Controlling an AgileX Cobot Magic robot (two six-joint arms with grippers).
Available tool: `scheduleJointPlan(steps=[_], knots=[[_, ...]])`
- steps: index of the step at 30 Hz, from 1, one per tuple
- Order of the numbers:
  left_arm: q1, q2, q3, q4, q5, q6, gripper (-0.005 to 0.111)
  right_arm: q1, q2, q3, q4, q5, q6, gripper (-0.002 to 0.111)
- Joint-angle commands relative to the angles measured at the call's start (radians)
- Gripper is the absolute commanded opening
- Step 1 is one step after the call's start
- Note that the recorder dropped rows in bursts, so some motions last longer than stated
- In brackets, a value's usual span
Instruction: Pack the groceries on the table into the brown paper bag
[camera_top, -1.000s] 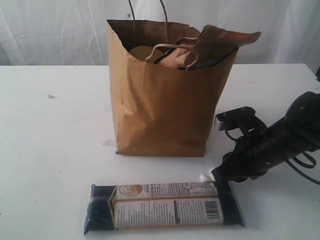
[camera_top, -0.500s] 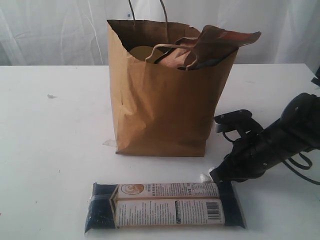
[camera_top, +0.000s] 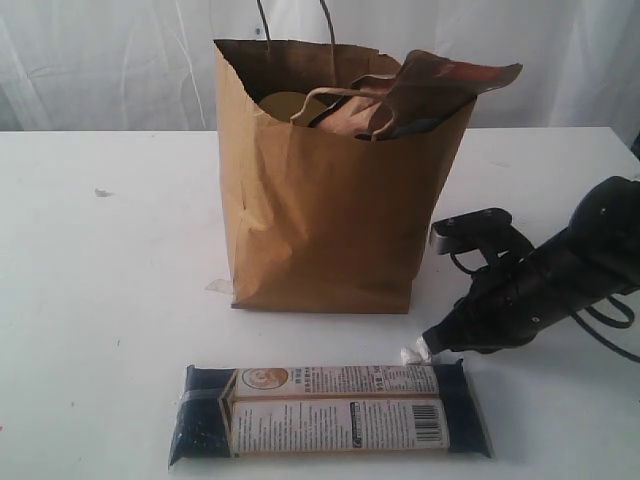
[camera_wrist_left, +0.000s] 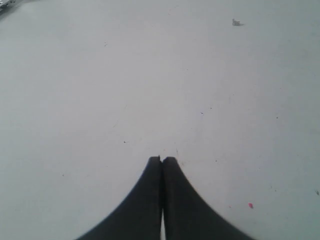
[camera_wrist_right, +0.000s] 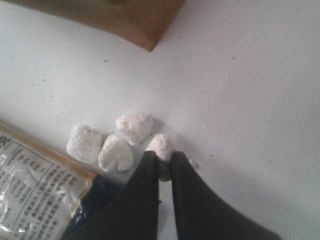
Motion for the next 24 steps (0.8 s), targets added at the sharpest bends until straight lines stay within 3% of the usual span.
scheduleJointPlan(steps=[1,8,12,24], knots=[[-0.007,-0.005,0.0,0.0,-0.005,-0.001,0.0,-0.002,-0.029,-0.004,-0.098,-0.015,0.099,0.0],[-0.007,-0.005,0.0,0.0,-0.005,-0.001,0.0,-0.002,-0.039,-0.004,-0.286,-0.002,0.338,0.0],[-0.007,-0.005,0.0,0.0,-0.005,-0.001,0.0,-0.002,-0.081,-0.004,-0.298,0.078,0.389,0.0],[-0.007,-0.005,0.0,0.0,-0.005,-0.001,0.0,-0.002,-0.502,0.035,-0.276,0.498,0.424,0.0]])
